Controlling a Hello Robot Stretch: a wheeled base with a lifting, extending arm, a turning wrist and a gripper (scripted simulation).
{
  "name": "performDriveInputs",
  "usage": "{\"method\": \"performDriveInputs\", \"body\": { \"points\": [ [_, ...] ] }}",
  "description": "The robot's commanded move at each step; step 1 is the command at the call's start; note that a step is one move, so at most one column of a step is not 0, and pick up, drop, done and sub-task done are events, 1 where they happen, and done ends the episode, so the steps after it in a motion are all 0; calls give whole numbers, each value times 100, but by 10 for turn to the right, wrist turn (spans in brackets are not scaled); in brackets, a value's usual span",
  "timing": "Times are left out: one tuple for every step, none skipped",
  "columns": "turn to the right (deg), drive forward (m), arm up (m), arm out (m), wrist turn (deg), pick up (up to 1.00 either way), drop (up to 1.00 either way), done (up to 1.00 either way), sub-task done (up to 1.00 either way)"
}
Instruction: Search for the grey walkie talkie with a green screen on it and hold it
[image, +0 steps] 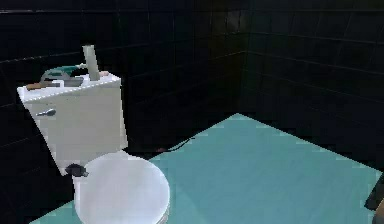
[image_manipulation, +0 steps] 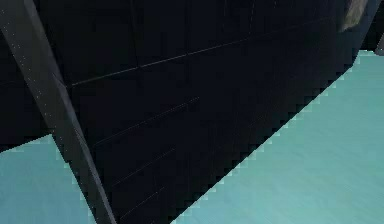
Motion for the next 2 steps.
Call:
{"method": "performDriveInputs", "body": {
  "points": [
    [240, 0, 0, 0, 0, 0, 0, 0, 0],
    [0, 80, 0, 0, 0, 0, 0, 0, 0]
  ]
}}
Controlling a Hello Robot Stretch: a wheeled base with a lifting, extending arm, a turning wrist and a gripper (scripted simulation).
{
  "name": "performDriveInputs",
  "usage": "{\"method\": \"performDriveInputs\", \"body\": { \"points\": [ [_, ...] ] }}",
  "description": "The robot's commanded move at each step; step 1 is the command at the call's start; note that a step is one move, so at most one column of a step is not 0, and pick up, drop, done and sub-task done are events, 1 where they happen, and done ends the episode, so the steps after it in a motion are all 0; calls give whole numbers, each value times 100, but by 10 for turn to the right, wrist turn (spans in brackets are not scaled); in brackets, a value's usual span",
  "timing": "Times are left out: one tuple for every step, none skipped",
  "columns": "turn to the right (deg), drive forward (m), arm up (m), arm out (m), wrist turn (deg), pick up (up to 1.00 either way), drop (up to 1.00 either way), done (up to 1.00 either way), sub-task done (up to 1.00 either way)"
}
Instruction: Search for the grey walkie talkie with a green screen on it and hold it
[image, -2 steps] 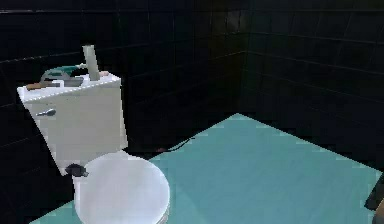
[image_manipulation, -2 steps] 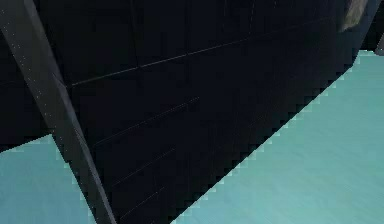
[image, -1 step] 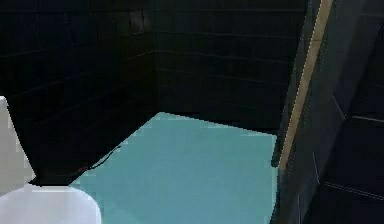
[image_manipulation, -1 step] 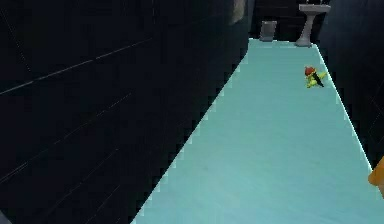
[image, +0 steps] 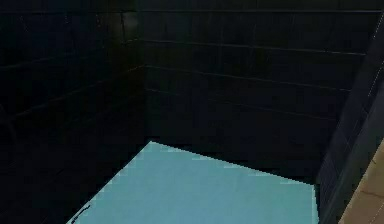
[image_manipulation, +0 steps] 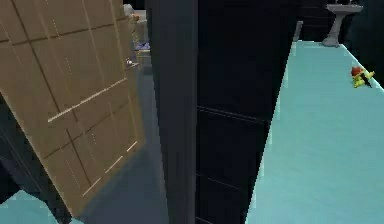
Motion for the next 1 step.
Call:
{"method": "performDriveInputs", "body": {
  "points": [
    [390, 0, 0, 0, 0, 0, 0, 0, 0]
  ]
}}
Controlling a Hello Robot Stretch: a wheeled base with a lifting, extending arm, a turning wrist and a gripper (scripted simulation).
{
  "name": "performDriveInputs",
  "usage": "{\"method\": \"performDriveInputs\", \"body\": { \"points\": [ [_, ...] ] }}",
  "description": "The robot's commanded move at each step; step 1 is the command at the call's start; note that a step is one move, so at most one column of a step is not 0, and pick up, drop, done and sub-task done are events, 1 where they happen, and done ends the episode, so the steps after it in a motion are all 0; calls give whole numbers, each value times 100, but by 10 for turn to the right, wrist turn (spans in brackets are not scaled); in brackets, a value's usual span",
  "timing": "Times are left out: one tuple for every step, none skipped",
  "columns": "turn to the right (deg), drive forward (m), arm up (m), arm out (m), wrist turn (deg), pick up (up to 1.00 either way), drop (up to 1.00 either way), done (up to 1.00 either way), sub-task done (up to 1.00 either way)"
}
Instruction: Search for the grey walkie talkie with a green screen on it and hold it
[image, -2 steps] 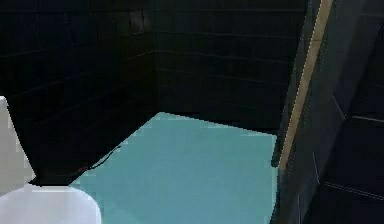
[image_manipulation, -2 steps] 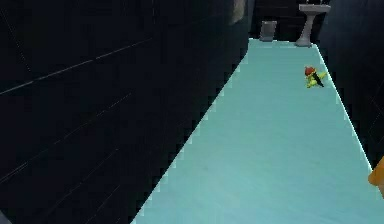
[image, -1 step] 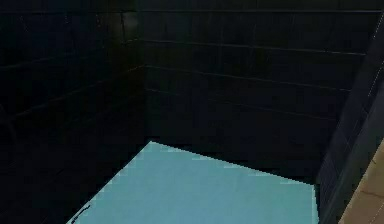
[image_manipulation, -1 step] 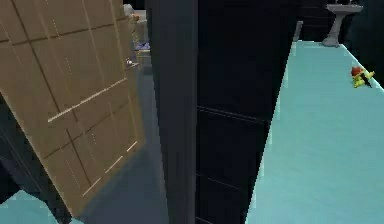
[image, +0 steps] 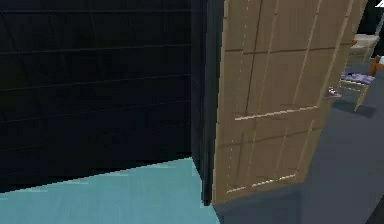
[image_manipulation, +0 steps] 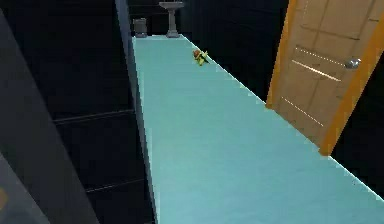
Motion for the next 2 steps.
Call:
{"method": "performDriveInputs", "body": {
  "points": [
    [0, 45, 0, 0, 0, 0, 0, 0, 0],
    [450, 0, 0, 0, 0, 0, 0, 0, 0]
  ]
}}
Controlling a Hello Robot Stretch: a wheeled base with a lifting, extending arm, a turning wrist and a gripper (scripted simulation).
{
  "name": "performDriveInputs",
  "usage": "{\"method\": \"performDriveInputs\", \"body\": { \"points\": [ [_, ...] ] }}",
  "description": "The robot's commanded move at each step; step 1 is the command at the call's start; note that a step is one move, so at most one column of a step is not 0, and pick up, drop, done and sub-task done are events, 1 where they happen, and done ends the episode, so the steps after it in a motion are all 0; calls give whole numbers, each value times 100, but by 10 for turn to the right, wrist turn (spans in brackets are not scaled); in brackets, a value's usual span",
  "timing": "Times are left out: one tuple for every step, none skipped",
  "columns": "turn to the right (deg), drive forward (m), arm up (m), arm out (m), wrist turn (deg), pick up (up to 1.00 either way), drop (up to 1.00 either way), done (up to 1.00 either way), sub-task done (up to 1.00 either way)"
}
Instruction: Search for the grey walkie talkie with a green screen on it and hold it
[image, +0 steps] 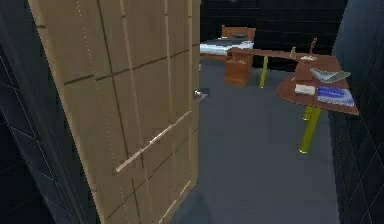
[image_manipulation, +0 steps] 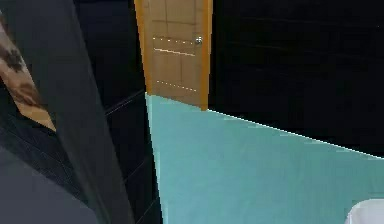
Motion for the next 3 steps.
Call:
{"method": "performDriveInputs", "body": {
  "points": [
    [240, 0, 0, 0, 0, 0, 0, 0, 0],
    [0, 45, 0, 0, 0, 0, 0, 0, 0],
    [-90, 0, 0, 0, 0, 0, 0, 0, 0]
  ]
}}
